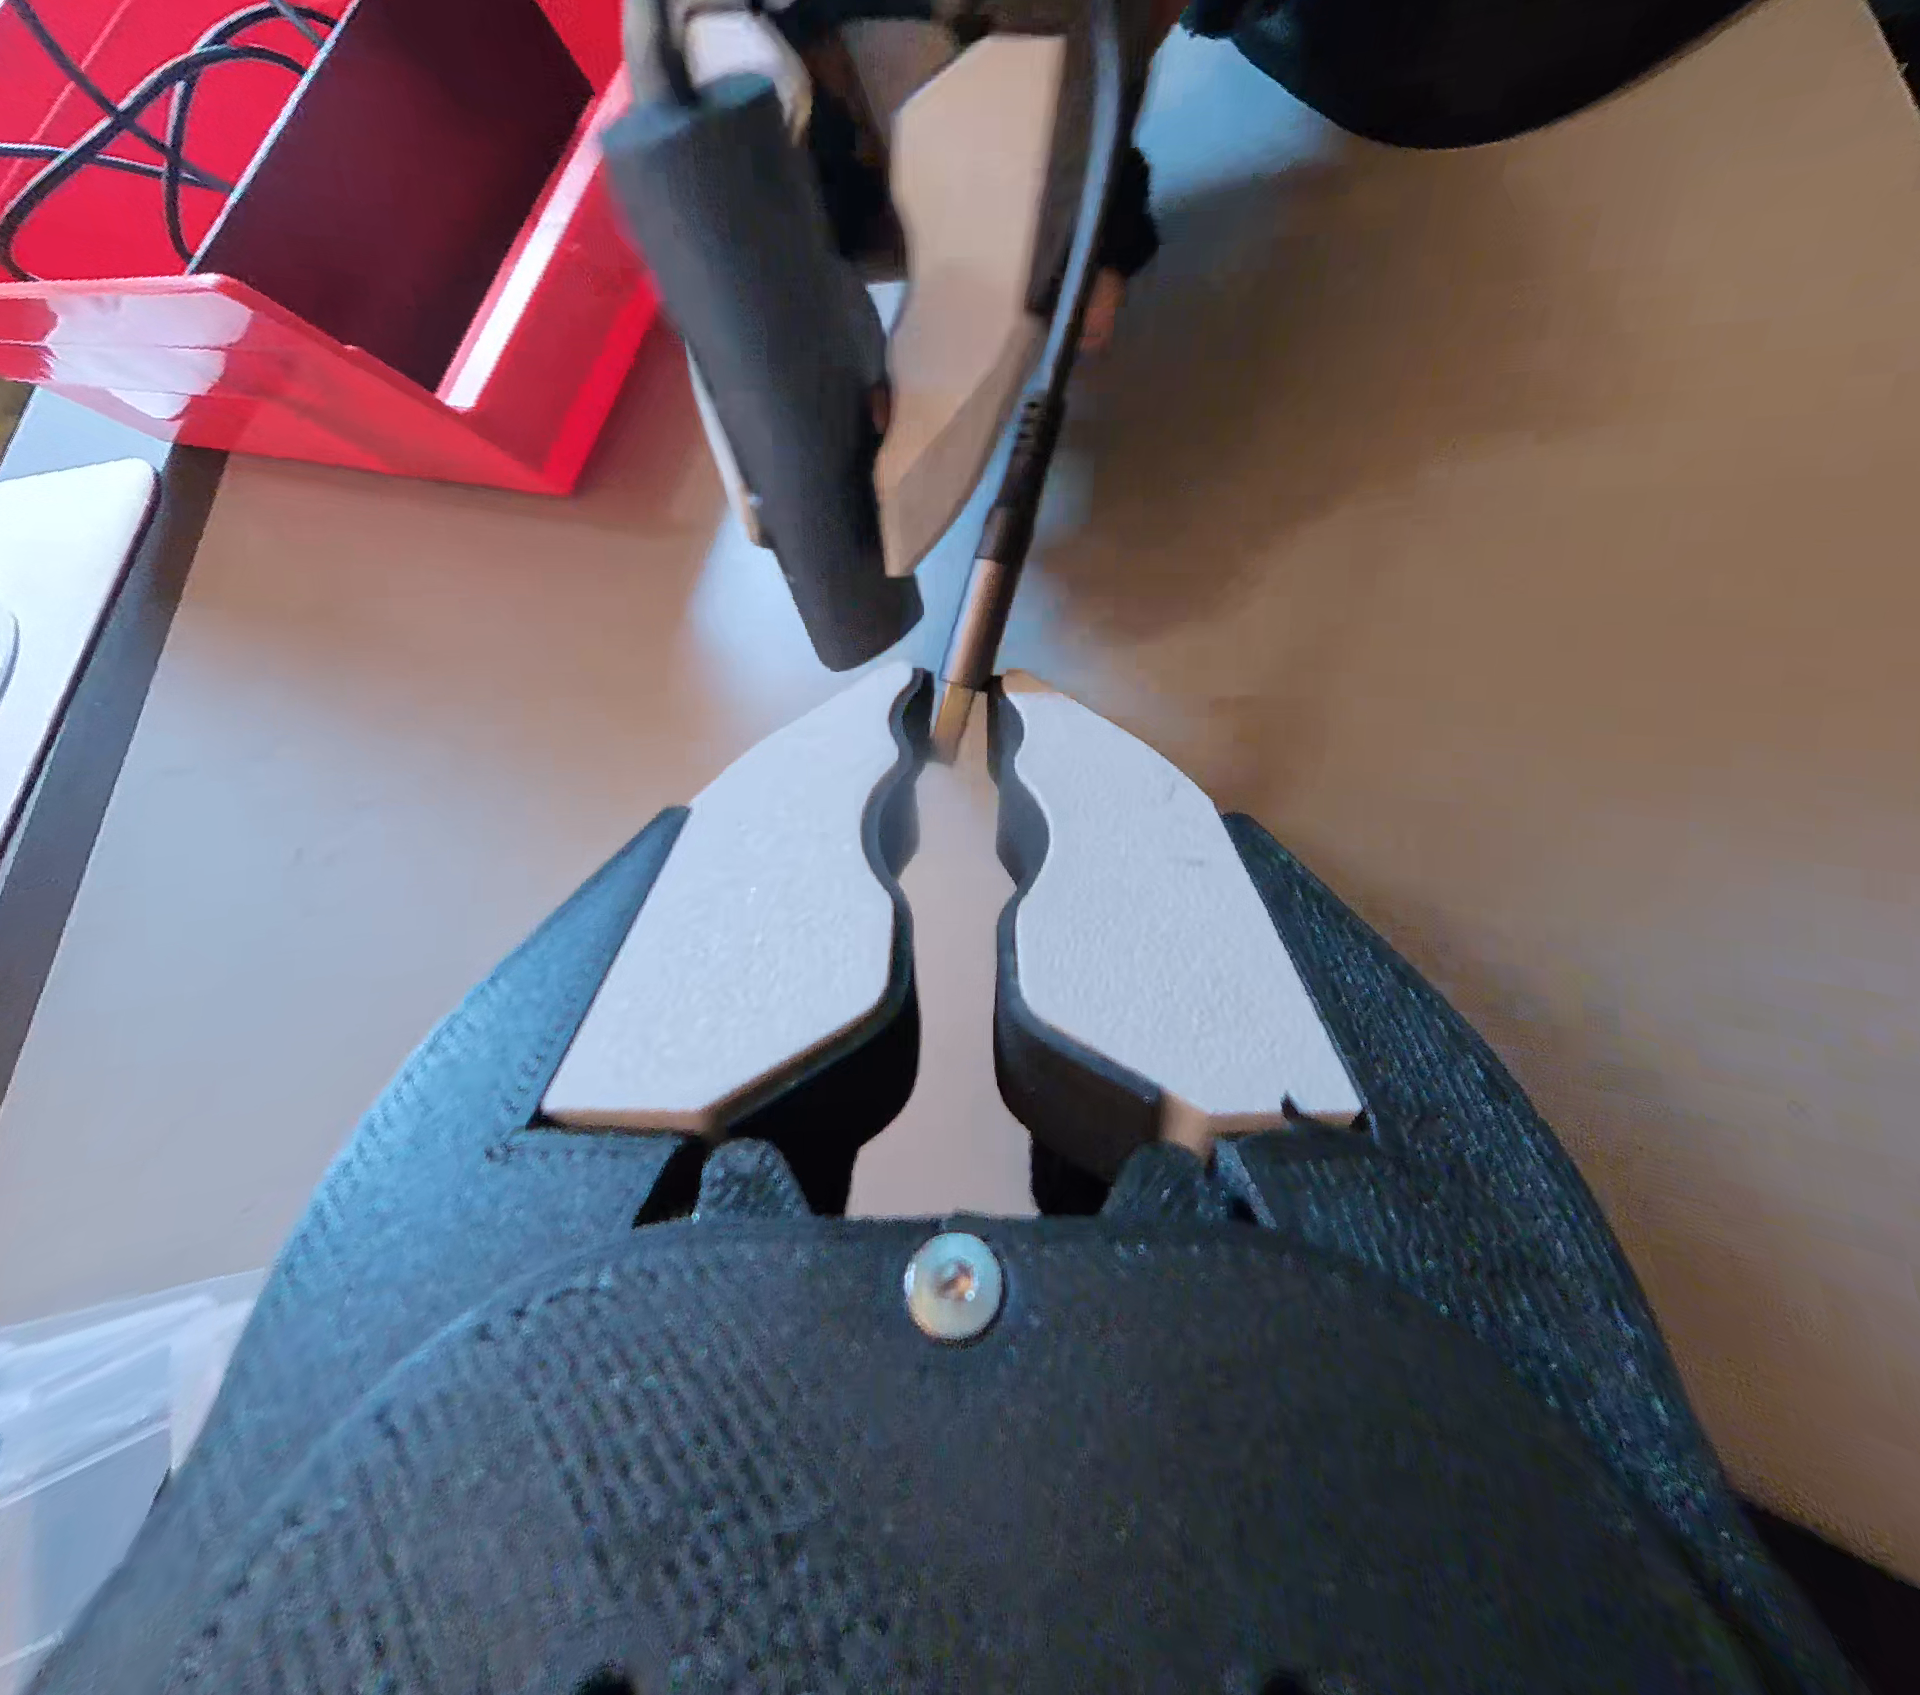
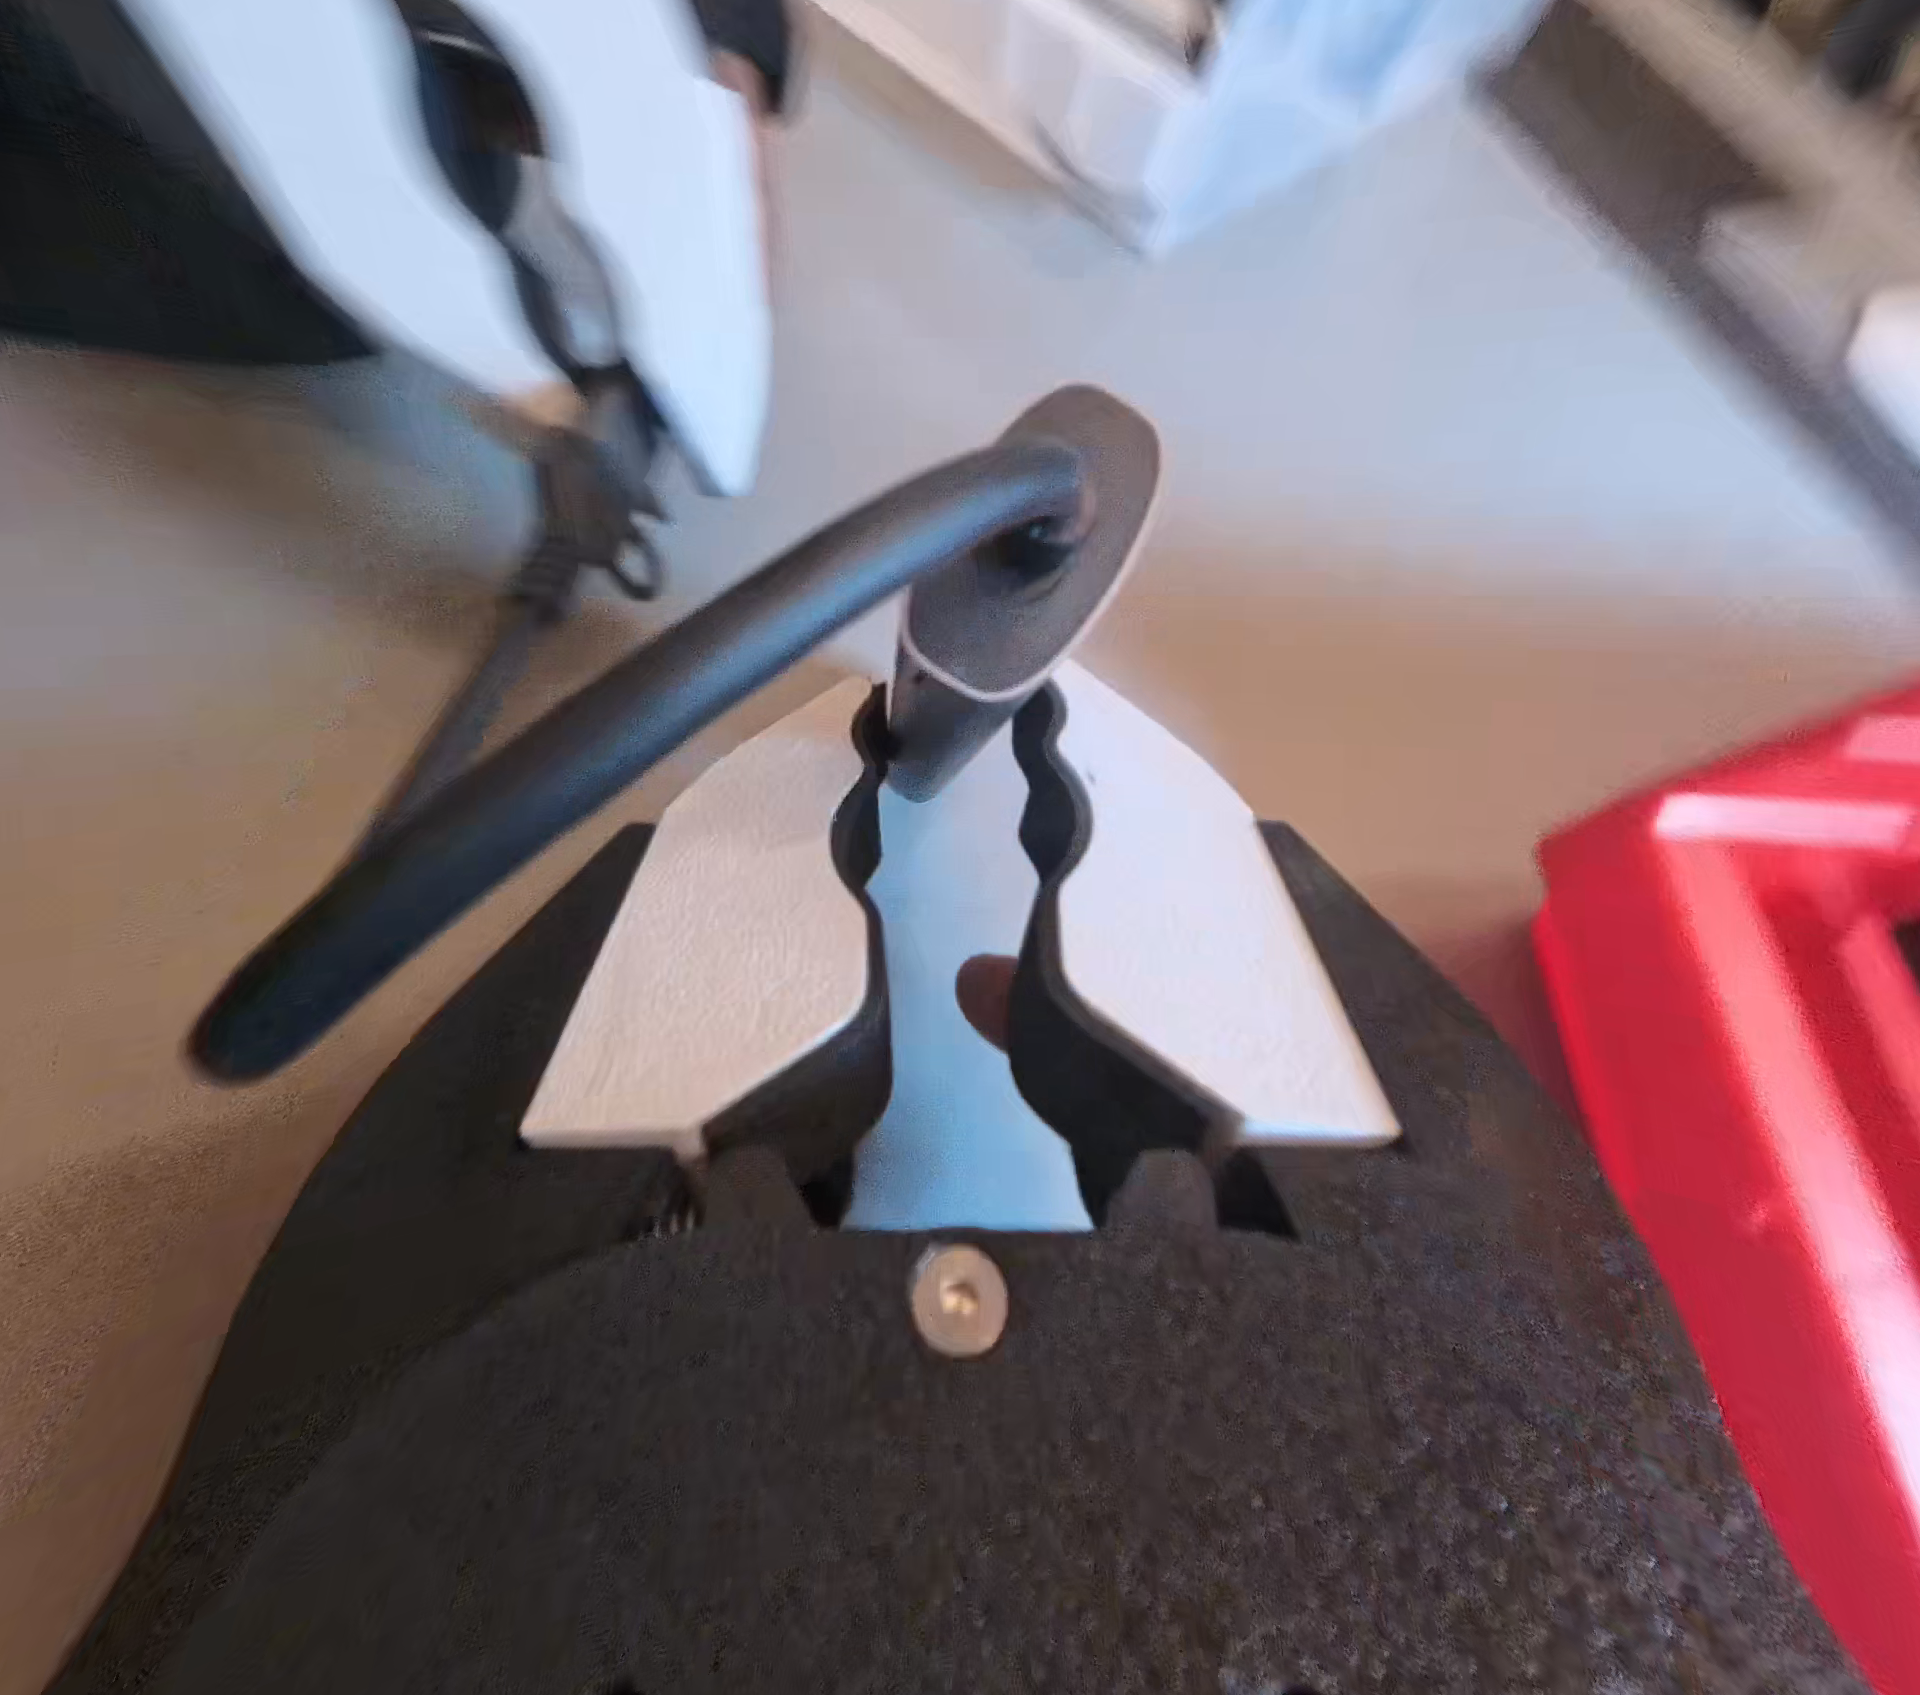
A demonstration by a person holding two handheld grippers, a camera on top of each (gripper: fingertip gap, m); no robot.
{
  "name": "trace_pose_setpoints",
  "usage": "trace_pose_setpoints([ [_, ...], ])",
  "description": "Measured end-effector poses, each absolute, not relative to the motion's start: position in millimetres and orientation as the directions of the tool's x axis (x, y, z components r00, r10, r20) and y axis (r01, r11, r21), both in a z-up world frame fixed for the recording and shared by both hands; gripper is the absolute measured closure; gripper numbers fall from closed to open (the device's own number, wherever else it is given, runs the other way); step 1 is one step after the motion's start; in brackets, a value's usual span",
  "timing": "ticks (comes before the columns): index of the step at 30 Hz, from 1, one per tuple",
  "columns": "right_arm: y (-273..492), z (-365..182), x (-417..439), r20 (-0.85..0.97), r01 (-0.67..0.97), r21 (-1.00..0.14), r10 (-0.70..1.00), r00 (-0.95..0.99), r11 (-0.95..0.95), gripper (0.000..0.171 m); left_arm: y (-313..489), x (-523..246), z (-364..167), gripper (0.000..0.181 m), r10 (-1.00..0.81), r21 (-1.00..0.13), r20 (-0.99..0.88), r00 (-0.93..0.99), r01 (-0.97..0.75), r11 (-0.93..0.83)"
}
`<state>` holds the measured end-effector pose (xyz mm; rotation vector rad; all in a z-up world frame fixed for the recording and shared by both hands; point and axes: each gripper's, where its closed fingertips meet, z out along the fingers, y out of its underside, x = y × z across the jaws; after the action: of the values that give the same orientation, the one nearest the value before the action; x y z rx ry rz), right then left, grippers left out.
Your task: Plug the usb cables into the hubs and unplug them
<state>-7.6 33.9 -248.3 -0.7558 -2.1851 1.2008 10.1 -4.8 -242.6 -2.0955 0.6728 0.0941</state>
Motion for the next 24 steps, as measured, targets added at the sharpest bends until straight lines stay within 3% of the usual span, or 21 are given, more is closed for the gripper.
trace_pose_setpoints([
  [1, 25, -237, -3, 0.247, 0.105, -0.885, 0.649, -0.72, 0.454, 0.148, -4, 9, -241, 0.17, -0.416, -0.754, -0.312, 0.854, -0.489, -0.439],
  [5, 5, -218, 16, 0.404, -0.112, -0.869, 0.561, -0.723, 0.482, 0.149, -2, 10, -231, 0.166, -0.405, -0.805, -0.284, 0.869, -0.445, -0.393],
  [9, -5, -214, 24, 0.484, -0.203, -0.838, 0.519, -0.704, 0.507, 0.15, -1, 13, -226, 0.16, -0.403, -0.819, -0.302, 0.864, -0.451, -0.354],
  [15, -16, -207, 36, 0.517, -0.266, -0.827, 0.482, -0.708, 0.496, 0.15, -8, 29, -221, 0.155, -0.496, -0.884, -0.195, 0.846, -0.37, -0.285],
  [24, -30, -185, 57, 0.404, -0.27, -0.905, 0.461, -0.79, 0.329, 0.151, -21, 63, -200, 0.16, -0.665, -0.964, -0.015, 0.747, -0.187, -0.188],
])
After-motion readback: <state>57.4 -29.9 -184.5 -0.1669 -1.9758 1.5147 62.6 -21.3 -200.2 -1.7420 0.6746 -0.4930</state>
